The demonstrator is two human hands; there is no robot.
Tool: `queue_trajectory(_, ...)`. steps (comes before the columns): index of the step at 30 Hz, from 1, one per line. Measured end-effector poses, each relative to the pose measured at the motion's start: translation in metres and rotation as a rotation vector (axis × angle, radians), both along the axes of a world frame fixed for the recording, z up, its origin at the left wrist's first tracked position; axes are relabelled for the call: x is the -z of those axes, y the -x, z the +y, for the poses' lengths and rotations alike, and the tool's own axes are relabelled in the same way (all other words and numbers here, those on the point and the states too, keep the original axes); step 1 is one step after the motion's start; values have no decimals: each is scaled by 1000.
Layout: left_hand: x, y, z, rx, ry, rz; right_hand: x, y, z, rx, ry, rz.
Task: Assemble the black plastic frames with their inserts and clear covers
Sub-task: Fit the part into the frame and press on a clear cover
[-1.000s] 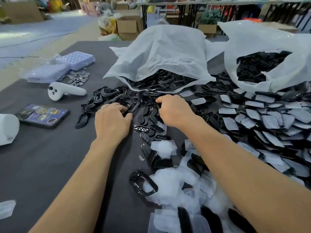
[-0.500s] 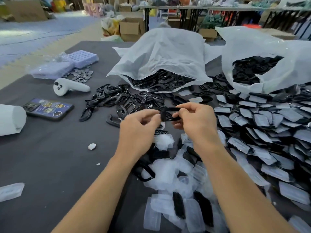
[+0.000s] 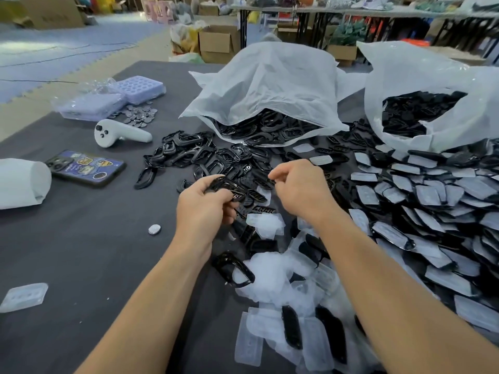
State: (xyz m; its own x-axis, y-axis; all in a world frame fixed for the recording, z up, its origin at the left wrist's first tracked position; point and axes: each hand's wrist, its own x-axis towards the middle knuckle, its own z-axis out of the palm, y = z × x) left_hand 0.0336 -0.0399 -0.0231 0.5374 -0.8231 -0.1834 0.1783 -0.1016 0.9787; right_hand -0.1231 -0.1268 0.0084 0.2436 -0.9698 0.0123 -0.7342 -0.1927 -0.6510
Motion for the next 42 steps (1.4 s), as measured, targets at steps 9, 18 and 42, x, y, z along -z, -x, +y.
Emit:
queue_trajectory(9, -2, -2, -2, -3, 9, 128, 3, -33, -13, -48, 147, 362)
queue_trajectory(18, 0, 11, 0, 34, -79, -157, -6, -3, 25, 145, 177, -263)
queue_trajectory(42, -12, 51, 17, 281, 42, -150, 19, 28, 72, 91, -73, -724)
